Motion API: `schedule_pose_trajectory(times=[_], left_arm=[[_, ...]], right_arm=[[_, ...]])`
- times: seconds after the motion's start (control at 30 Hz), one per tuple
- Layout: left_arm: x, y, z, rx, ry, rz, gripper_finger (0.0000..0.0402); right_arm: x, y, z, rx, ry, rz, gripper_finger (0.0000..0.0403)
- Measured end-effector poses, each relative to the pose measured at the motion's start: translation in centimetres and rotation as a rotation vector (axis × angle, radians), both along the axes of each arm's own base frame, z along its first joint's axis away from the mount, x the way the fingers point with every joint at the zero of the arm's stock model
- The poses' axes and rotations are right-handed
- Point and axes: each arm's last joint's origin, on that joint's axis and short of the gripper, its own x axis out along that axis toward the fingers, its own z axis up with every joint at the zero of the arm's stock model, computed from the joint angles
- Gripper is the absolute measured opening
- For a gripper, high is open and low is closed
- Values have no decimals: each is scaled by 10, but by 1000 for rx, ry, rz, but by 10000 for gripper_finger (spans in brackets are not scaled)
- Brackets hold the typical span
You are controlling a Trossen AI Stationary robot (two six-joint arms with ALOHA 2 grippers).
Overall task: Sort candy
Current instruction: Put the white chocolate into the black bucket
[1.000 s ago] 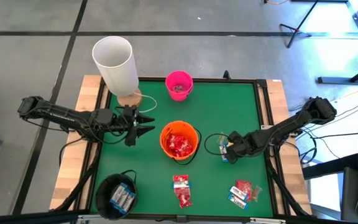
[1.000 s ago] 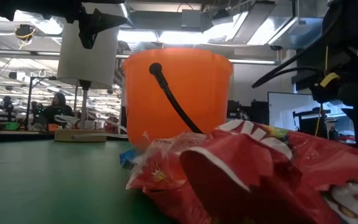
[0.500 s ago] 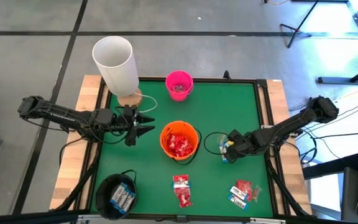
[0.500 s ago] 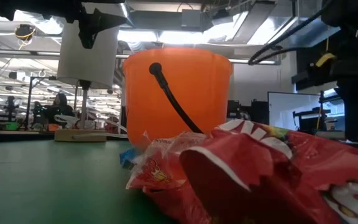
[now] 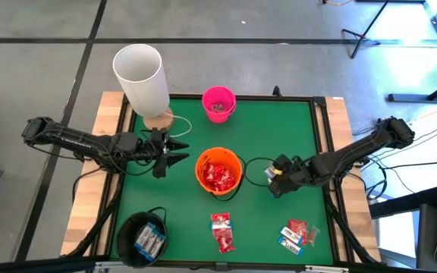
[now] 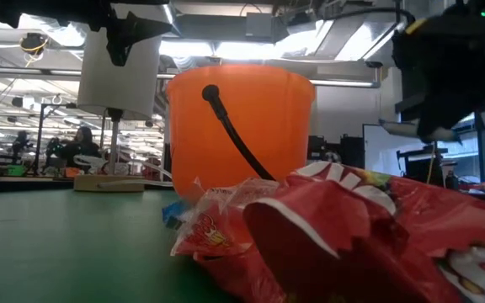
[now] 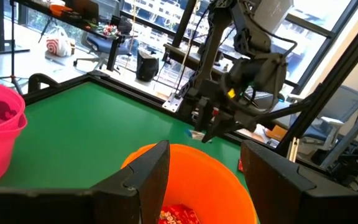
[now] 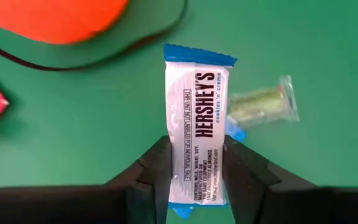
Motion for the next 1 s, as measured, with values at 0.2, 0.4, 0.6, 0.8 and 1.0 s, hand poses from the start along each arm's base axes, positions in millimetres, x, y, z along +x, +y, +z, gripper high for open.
schedule_pose_trajectory(times=[0.2,0.4,0.6,0.8,1.0], left_arm=[[0,0,0,0,0,0,188],[0,0,0,-2,0,0,188],[0,0,0,-8,-5,1,188],[4,-1,-1,-7,-16,-2,188],[20,-7,-6,23,-49,-26,188]], right_arm=[[14,5,14,-11,-138,83,124],[31,13,29,-16,-359,203,125],[45,18,47,-66,-586,285,126],[52,21,65,-150,-771,322,126],[58,21,74,-251,-874,283,126]])
